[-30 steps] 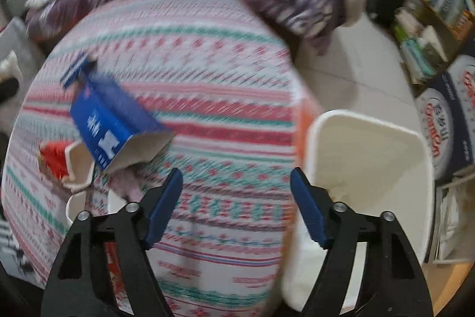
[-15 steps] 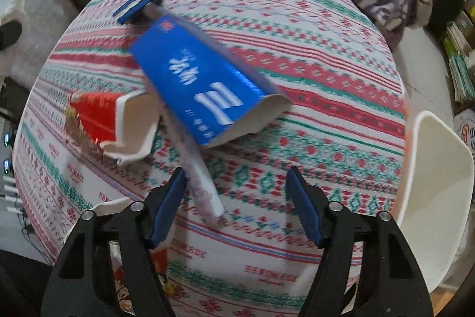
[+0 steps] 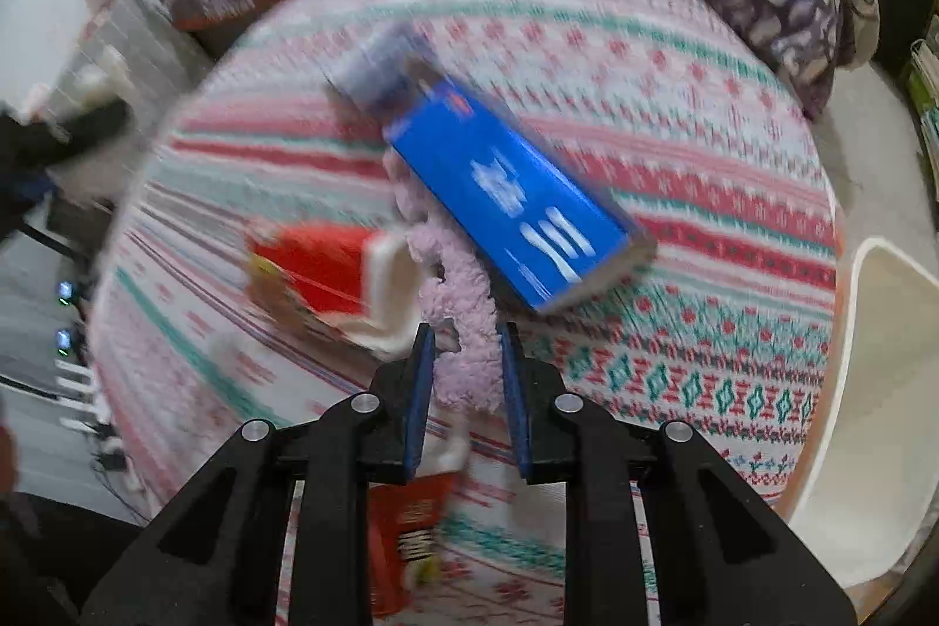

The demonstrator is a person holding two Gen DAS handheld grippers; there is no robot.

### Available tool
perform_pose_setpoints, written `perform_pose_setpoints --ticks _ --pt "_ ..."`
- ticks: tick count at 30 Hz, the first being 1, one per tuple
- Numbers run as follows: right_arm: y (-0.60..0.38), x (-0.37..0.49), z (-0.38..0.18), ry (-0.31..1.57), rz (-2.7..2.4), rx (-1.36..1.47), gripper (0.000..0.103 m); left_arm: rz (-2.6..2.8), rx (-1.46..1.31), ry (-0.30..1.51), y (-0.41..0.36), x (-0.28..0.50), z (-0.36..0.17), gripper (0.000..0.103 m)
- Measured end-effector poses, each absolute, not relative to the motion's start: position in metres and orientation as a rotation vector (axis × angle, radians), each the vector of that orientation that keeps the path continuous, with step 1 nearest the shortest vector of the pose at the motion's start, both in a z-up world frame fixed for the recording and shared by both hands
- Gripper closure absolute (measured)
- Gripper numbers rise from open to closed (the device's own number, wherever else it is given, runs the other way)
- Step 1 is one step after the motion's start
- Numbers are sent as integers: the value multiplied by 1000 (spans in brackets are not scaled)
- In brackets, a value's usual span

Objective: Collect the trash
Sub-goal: 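Grasp the orange-printed white tissue with the left tool while the right tool grasps the pink foam strip, then carry the tissue and pink strip over the bin and open both tools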

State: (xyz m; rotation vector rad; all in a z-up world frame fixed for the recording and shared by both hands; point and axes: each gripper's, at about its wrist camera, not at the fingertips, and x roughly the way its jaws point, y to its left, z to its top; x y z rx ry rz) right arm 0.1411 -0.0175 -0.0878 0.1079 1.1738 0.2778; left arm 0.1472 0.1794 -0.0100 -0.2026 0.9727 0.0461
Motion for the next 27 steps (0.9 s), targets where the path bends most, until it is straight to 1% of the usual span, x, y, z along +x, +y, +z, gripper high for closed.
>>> perform_pose_setpoints --ticks 7,14,27 --pt "-12 130 -30 954 322 169 82 59 -181 906 177 142 5 71" --pt "-17 123 -6 791 280 145 82 61 -158 840 168 138 16 71" --pt "-50 118 4 720 188 180 81 40 -73 779 128 132 19 71"
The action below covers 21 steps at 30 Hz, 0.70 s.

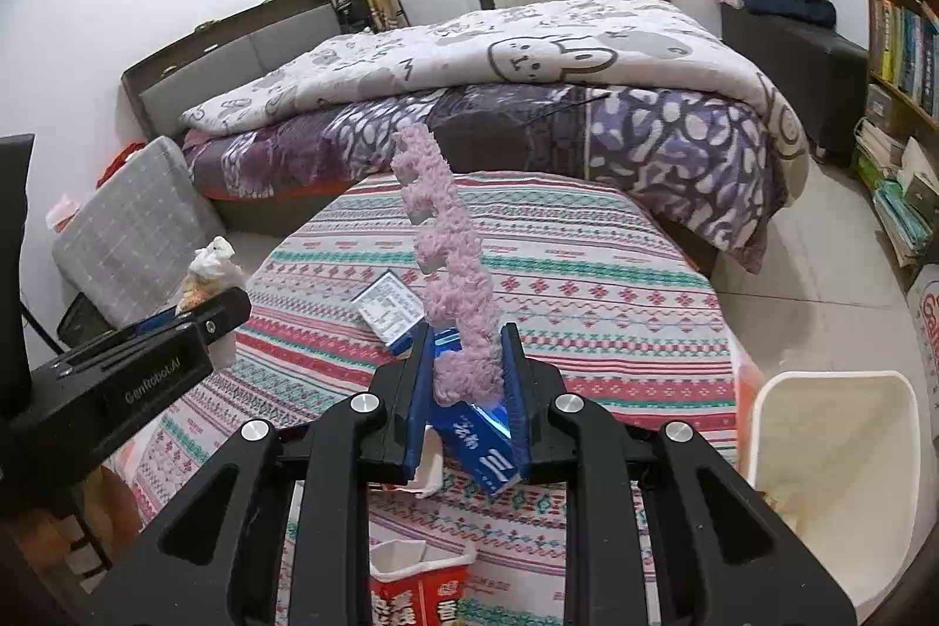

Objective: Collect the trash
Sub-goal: 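Carry the tissue and pink strip over the bin and open both tools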

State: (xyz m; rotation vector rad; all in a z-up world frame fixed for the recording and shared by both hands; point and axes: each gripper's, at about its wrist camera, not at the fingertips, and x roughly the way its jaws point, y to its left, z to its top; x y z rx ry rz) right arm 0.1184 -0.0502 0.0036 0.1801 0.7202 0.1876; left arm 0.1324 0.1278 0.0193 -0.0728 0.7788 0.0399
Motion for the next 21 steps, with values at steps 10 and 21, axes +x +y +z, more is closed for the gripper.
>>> perform_pose_setpoints --ticks 10,21 --pt "-88 113 6 719 126 217 81 -12 -26 765 87 129 23 71" --pt "-130 103 8 709 51 255 81 -73 24 759 44 125 24 71"
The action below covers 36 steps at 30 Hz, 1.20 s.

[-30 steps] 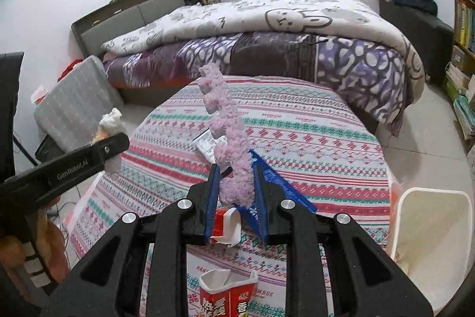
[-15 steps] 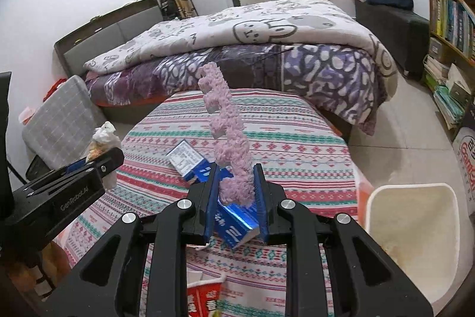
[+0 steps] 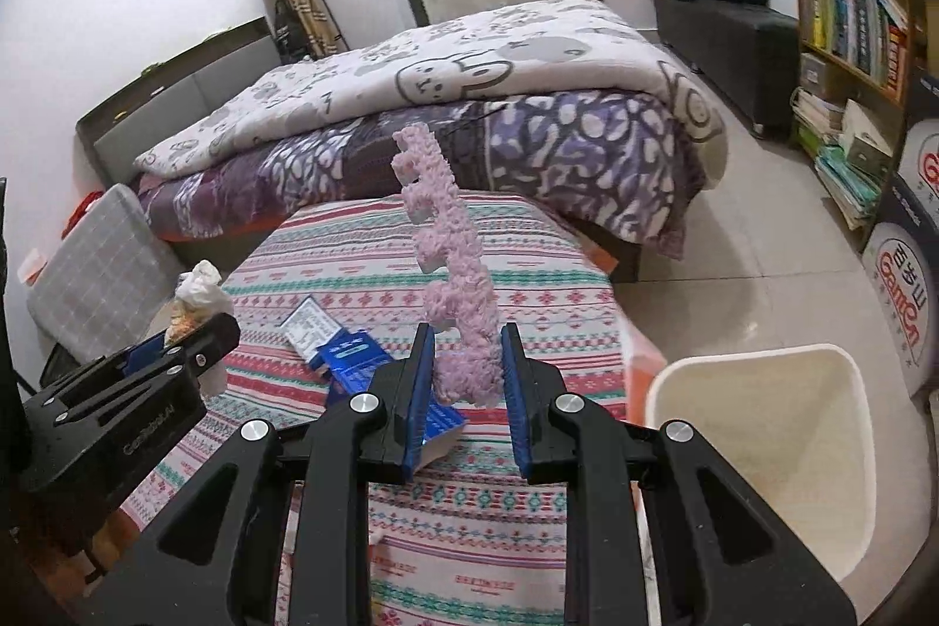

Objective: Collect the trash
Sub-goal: 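Carry the tissue and pink strip over the bin and open both tools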

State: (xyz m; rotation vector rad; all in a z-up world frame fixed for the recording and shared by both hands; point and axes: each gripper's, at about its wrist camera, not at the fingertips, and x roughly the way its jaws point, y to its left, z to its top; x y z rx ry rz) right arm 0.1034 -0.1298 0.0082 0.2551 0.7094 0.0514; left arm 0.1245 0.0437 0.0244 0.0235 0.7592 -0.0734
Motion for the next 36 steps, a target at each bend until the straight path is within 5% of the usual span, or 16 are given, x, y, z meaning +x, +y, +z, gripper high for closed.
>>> perform_pose_setpoints --ticks 36 --pt "-276 60 -16 804 -249 379 81 -278 196 762 -98 100 4 71"
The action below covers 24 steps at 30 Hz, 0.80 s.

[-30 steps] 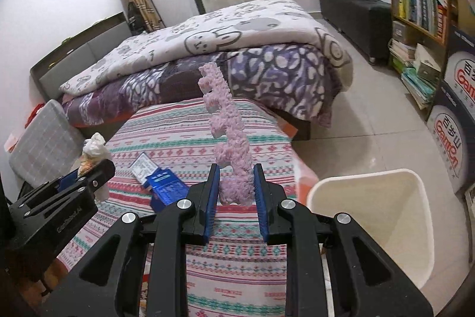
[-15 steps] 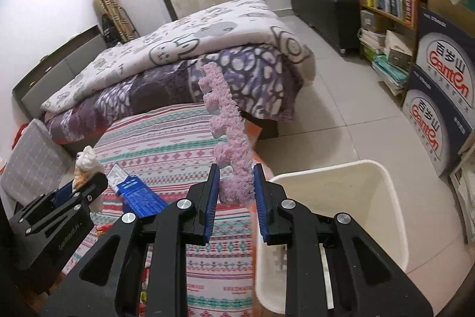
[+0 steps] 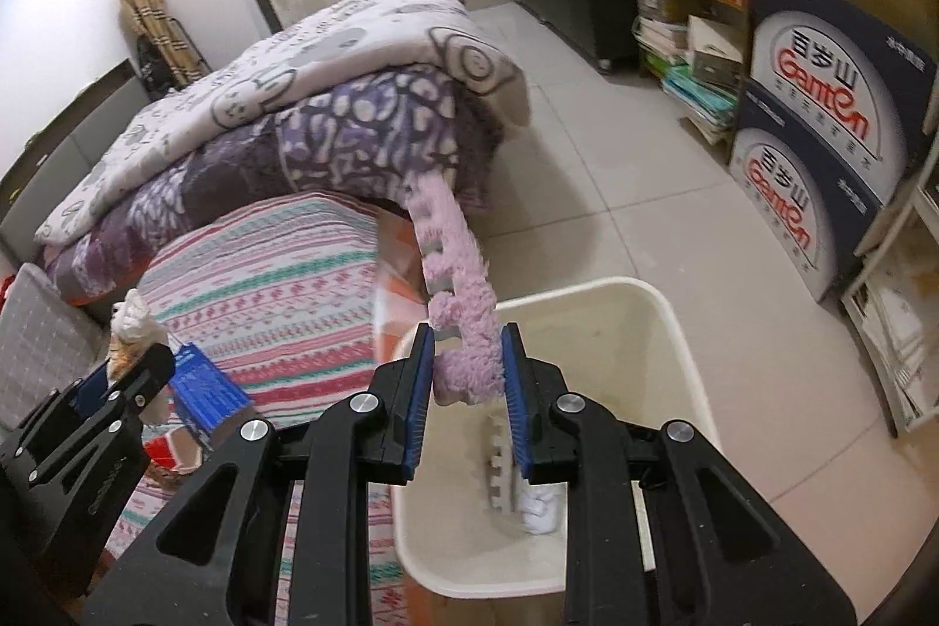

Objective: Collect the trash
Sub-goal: 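Carry the tissue and pink strip over the bin and open both tools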

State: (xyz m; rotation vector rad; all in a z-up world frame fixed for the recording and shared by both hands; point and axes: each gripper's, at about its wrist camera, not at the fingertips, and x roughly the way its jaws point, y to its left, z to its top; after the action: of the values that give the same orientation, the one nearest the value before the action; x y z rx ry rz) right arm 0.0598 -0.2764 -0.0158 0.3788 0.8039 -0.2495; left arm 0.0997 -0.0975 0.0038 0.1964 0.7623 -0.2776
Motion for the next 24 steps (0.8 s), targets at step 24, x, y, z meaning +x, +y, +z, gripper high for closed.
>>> perform_pose_setpoints --ticks 24 --pt "-346 22 -26 796 -418 447 42 -426 252 799 -175 80 -15 70"
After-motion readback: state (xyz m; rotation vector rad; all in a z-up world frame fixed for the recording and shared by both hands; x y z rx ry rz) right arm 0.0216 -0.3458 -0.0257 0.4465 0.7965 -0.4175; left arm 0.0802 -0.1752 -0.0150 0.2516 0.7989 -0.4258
